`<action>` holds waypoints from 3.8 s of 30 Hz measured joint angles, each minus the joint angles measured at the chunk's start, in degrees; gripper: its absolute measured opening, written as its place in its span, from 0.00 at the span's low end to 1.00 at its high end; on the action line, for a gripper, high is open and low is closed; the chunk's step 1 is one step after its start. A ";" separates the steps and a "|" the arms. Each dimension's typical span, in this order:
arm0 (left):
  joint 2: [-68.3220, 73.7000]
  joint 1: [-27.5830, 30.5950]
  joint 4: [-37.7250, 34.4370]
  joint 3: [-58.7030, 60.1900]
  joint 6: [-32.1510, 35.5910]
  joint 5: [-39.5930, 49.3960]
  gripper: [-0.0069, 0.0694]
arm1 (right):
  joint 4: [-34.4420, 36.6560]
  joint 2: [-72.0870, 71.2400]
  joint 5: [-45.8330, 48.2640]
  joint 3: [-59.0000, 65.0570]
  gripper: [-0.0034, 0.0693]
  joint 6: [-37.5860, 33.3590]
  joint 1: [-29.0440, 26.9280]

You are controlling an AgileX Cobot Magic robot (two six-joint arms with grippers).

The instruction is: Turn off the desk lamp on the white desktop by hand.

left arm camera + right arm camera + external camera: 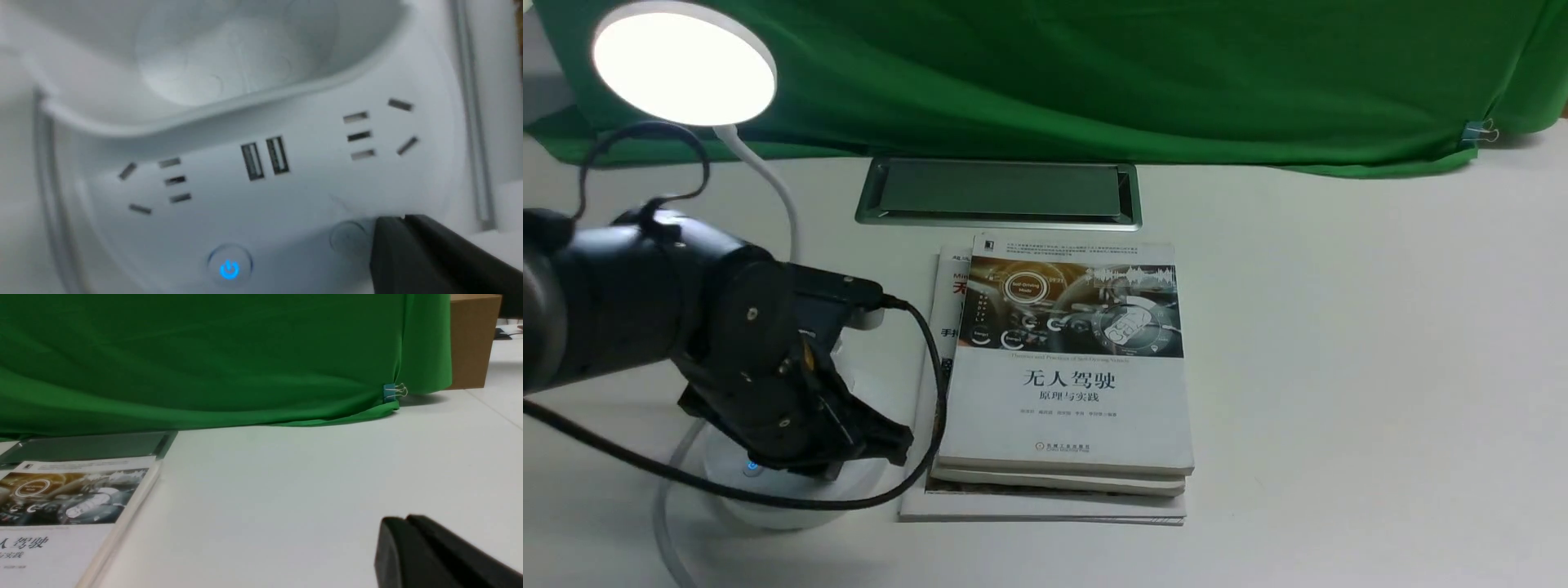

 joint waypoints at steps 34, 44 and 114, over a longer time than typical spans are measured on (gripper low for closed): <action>-2.43 6.82 -3.68 2.67 3.69 -3.85 0.09 | 0.00 0.00 0.00 0.00 0.10 0.00 0.00; -0.73 6.82 -8.73 2.26 7.75 -2.47 0.09 | 0.00 0.00 0.00 0.00 0.10 0.00 0.00; -69.95 6.76 -12.91 21.77 7.88 -21.14 0.09 | 0.00 0.00 -0.23 0.00 0.10 0.00 0.00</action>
